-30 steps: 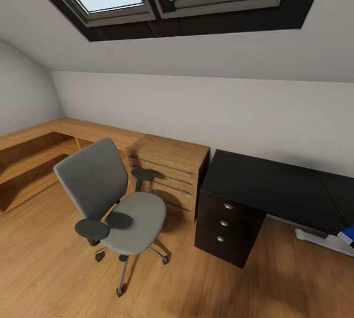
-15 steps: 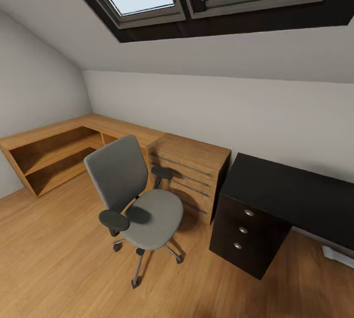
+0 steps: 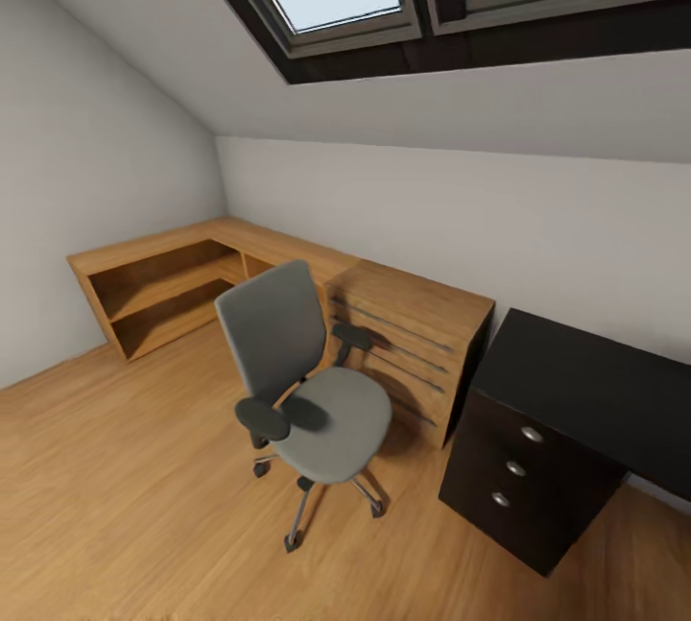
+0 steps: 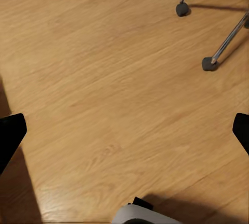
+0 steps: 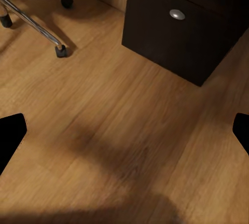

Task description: In the bedroom, organize the workspace by keeping the computer under the desk, ensuring the monitor is on the desk, placing the keyboard on the desk next to the monitor, placing the mouse on the desk next to the keyboard, moving the folder from the swivel chair onto the desk next to the mouse, stacking the notebook on top of the folder with the pen on top of the notebook, and positioning the swivel chair next to the desk.

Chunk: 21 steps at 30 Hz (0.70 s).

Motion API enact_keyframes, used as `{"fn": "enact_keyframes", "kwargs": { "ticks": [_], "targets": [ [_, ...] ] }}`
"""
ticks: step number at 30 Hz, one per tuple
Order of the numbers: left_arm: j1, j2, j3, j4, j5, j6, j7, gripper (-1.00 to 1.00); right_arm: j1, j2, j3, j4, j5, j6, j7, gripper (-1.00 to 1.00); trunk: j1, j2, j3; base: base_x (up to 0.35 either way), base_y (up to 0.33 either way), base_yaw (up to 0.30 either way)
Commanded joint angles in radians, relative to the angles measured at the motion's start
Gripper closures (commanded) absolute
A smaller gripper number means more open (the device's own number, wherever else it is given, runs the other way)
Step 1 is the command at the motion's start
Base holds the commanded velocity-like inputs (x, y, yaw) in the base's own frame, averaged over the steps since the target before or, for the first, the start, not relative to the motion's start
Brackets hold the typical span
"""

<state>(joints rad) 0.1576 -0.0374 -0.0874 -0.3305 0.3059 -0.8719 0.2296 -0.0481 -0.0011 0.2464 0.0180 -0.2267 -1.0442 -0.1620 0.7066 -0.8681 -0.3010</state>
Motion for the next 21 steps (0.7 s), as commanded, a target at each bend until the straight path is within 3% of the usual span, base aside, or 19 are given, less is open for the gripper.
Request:
{"fn": "enact_keyframes", "kwargs": {
  "ticks": [1, 13, 21],
  "targets": [
    [0.0, 0.001, -0.009, -0.002, 0.008, -0.001, 0.005, -1.0, -0.001, 0.0, 0.009, 0.002, -0.003, -0.003, -0.005, -1.0, 0.0, -0.001, -0.001, 0.0, 0.0, 0.279],
    [0.0, -0.001, -0.013, 0.004, 0.006, 0.059, 0.005, -1.0, -0.001, 0.0, 0.008, 0.002, -0.005, -0.003, -0.005, -1.0, 0.0, -0.001, -0.001, 0.0, 0.0, 0.279],
    [0.0, -0.002, -0.012, 0.004, 0.007, 0.059, 0.005, -1.0, -0.001, -0.002, 0.005, 0.002, -0.005, -0.003, -0.006, -1.0, 0.0, -0.001, -0.001, 0.0, 0.0, 0.279]
  ]
}}
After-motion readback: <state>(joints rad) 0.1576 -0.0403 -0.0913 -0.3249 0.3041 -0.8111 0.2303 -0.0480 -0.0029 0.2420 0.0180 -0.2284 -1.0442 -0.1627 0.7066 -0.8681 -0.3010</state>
